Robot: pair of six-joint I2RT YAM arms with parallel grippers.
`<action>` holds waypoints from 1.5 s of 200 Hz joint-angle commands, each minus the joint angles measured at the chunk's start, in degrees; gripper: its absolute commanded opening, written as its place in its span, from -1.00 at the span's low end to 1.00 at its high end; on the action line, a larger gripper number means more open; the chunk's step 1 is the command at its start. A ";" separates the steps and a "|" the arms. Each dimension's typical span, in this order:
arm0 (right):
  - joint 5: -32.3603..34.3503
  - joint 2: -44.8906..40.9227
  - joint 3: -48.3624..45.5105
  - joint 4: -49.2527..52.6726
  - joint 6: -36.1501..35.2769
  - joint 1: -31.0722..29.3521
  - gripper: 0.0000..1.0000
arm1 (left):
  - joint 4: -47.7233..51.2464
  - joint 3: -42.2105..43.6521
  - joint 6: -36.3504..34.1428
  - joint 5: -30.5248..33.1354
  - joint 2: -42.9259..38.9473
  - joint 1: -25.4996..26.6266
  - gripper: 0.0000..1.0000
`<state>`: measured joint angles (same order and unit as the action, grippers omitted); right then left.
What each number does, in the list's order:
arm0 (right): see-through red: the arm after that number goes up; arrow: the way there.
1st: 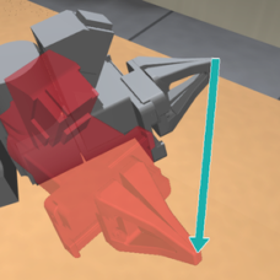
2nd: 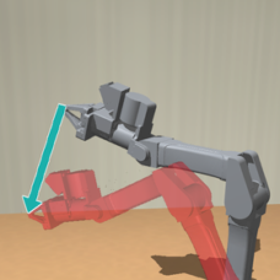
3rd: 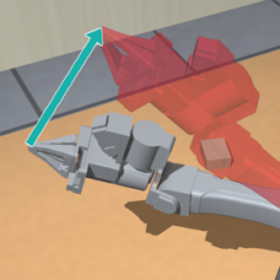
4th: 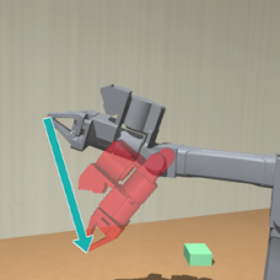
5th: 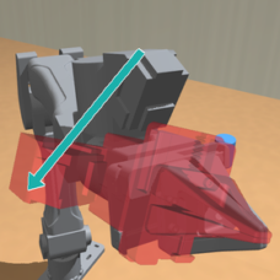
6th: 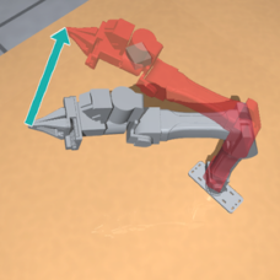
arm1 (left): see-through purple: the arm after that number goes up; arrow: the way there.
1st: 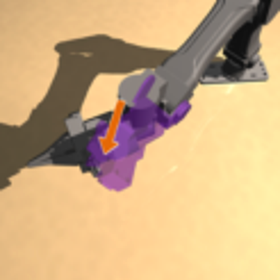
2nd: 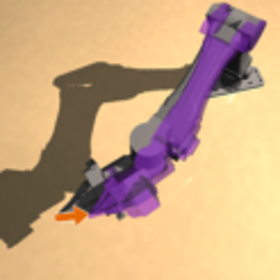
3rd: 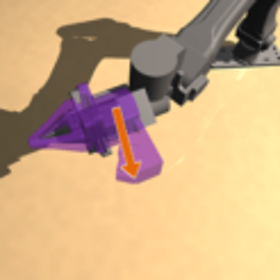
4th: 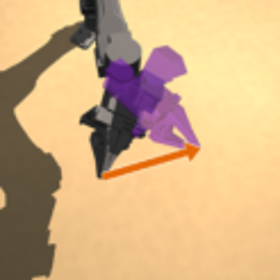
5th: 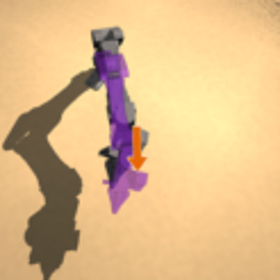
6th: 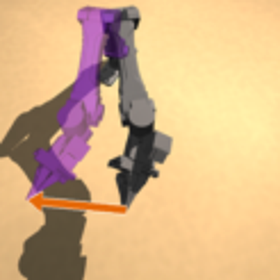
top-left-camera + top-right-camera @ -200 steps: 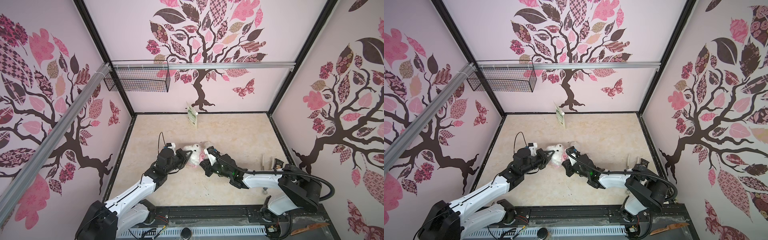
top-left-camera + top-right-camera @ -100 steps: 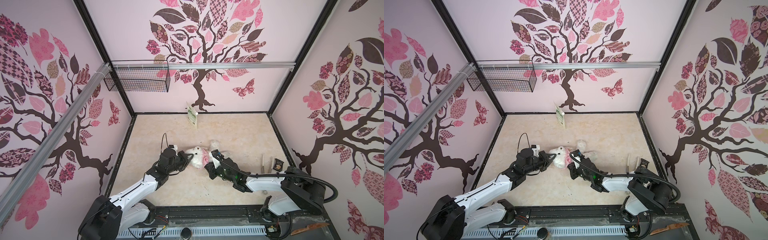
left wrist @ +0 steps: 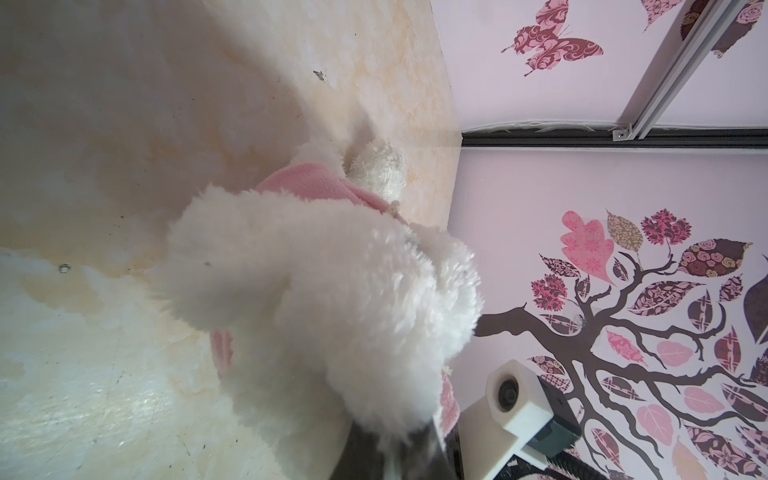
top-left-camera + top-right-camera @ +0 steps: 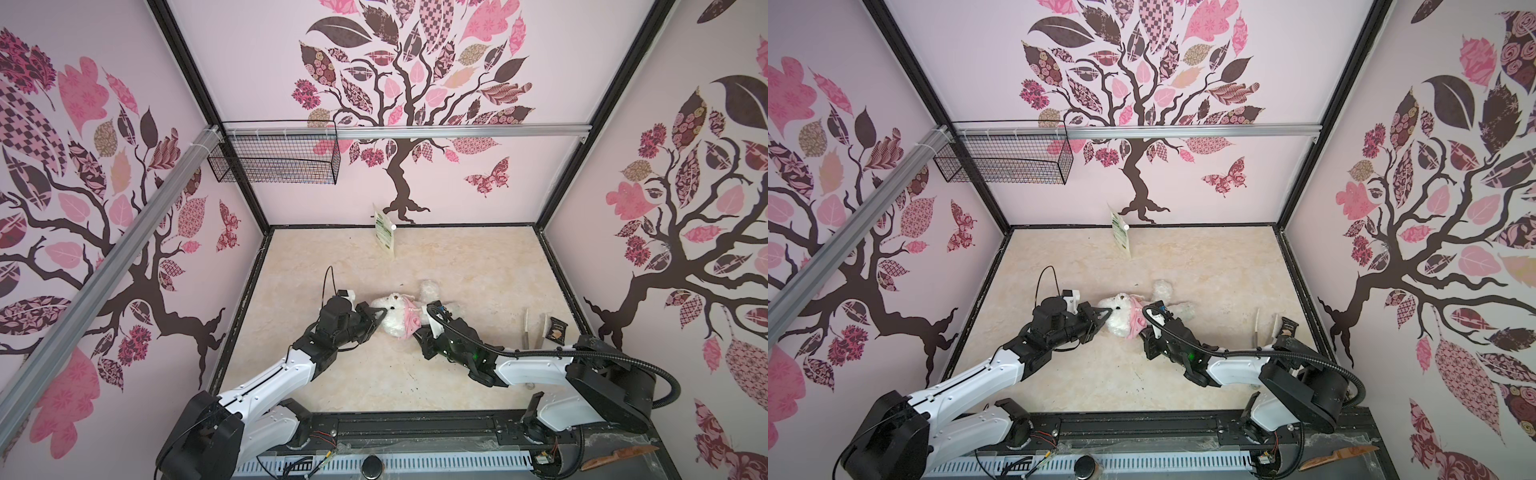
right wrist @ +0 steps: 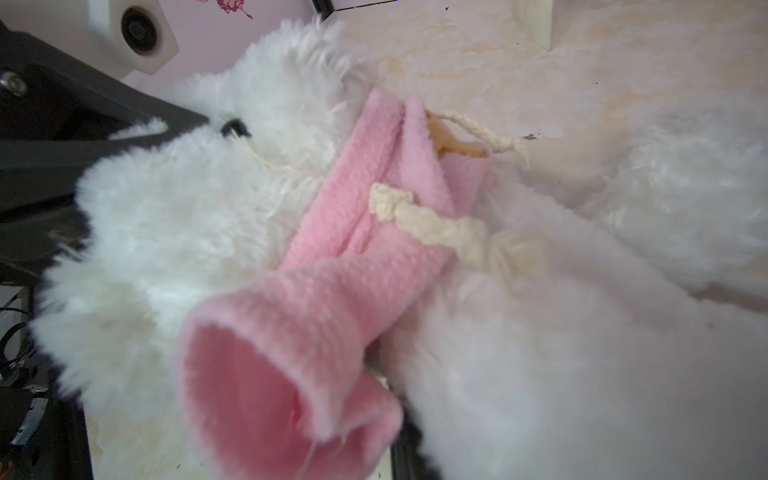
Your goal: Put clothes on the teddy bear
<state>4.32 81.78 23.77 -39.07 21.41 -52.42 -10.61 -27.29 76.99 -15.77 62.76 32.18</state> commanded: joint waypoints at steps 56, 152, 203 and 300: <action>2.68 0.07 3.27 3.25 -1.00 0.60 -0.53 | -0.11 1.10 -1.21 -0.67 -1.08 0.20 -1.00; 0.43 4.45 8.42 1.26 -1.98 1.79 -0.50 | 0.06 1.28 -1.51 -0.95 -1.32 0.21 -1.00; 0.87 6.96 9.47 0.27 -1.17 4.75 -0.50 | 0.06 1.02 -1.49 -1.29 -1.59 0.19 -1.00; -5.60 11.02 11.88 -5.71 -2.90 6.51 -0.60 | -0.46 1.03 -1.56 -1.90 -0.96 0.18 -1.00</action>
<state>0.64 91.50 32.82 -40.34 19.86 -46.65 -10.20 -27.29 76.38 -14.68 62.24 32.12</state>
